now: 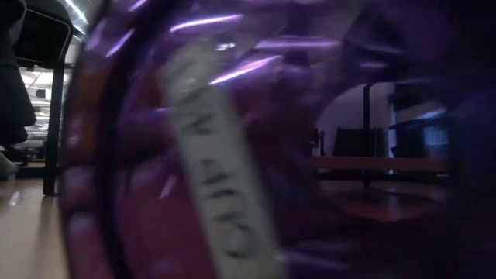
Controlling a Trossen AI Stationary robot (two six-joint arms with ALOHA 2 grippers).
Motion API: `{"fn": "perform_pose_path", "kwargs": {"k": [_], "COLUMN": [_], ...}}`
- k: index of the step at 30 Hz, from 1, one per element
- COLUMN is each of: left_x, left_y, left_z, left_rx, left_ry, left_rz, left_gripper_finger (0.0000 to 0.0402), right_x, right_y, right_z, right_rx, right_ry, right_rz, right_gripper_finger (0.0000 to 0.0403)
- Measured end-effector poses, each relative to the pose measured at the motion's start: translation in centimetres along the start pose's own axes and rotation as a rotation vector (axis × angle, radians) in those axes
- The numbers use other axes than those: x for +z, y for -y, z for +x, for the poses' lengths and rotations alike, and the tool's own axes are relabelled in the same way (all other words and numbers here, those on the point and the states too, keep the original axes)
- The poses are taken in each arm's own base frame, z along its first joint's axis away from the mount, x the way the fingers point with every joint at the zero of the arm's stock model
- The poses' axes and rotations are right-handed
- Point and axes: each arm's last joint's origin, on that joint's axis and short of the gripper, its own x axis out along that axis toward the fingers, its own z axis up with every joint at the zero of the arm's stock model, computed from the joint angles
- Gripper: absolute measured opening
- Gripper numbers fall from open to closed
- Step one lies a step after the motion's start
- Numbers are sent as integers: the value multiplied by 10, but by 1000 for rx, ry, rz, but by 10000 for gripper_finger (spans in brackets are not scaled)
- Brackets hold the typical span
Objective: Stack small to large cups/mugs on shelf
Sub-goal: Put the violet cup on the shelf
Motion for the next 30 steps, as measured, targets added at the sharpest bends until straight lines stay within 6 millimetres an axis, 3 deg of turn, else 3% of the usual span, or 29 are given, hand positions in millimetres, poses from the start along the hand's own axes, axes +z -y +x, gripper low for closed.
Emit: {"fn": "perform_pose_path", "kwargs": {"k": [8,11,18,30], "left_x": [-10,-13,-12,-16], "left_y": [1,1,6,6], "left_z": [-5,-7,-5,44], "left_rx": [-22,-25,-77,-241], "left_ry": [-77,-84,-85,-128], "left_rz": [-11,-7,-23,-50], "left_gripper_finger": [45,45,45,45], "right_x": [4,6,5,13], "right_y": [21,21,19,19], "right_z": [9,9,14,19], "right_rx": [-227,-227,-209,-215], "right_ry": [35,35,17,39], "right_rz": [63,80,120,164], "right_gripper_finger": [89,82,13,5]}}
